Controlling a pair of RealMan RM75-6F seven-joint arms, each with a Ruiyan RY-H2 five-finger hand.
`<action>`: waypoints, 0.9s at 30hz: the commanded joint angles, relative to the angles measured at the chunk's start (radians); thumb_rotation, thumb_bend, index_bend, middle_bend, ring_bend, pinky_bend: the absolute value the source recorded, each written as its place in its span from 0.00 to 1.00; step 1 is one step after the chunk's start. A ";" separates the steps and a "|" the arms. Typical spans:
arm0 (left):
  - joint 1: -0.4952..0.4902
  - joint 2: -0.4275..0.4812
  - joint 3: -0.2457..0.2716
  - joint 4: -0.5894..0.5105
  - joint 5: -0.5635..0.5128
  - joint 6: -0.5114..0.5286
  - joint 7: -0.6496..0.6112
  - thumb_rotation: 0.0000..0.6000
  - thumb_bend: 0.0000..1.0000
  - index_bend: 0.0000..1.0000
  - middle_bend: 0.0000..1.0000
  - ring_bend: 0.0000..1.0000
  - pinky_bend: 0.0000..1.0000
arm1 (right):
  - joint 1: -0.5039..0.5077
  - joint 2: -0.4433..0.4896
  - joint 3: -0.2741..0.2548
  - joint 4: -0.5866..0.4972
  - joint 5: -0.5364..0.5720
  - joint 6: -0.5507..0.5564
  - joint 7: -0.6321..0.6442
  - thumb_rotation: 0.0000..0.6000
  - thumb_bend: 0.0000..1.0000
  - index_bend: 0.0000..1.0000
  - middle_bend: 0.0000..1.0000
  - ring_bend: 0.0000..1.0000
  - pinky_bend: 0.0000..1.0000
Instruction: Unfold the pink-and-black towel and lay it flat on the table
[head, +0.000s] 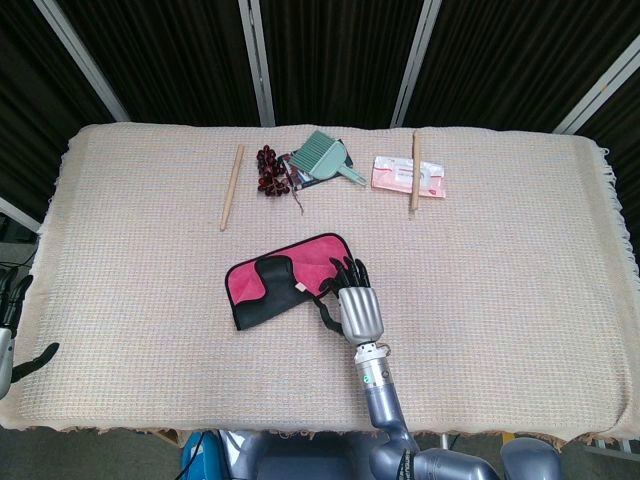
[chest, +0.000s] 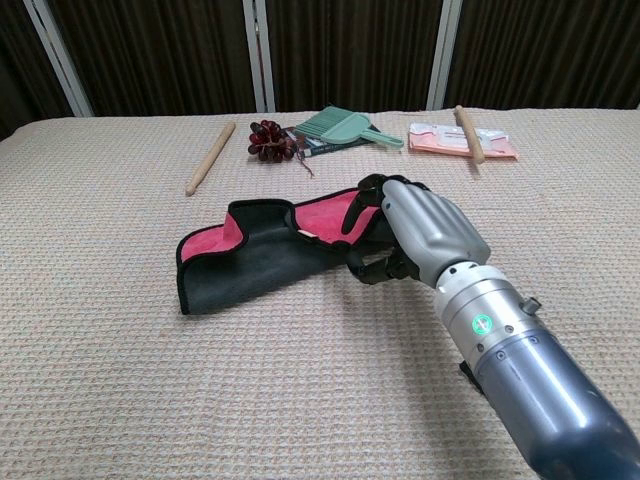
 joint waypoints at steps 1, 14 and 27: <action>0.000 0.000 0.000 0.001 0.002 0.001 0.000 1.00 0.00 0.00 0.00 0.00 0.00 | -0.001 0.000 -0.004 -0.002 0.002 -0.002 -0.001 1.00 0.45 0.46 0.16 0.07 0.00; 0.002 0.002 0.002 -0.001 0.005 0.004 -0.005 1.00 0.00 0.00 0.00 0.00 0.00 | -0.004 -0.006 -0.018 -0.031 0.007 -0.014 -0.008 1.00 0.46 0.45 0.16 0.07 0.00; 0.002 0.004 0.004 0.001 0.007 0.004 -0.010 1.00 0.00 0.00 0.00 0.00 0.00 | -0.003 -0.015 -0.002 -0.041 0.034 -0.027 -0.011 1.00 0.46 0.42 0.16 0.07 0.00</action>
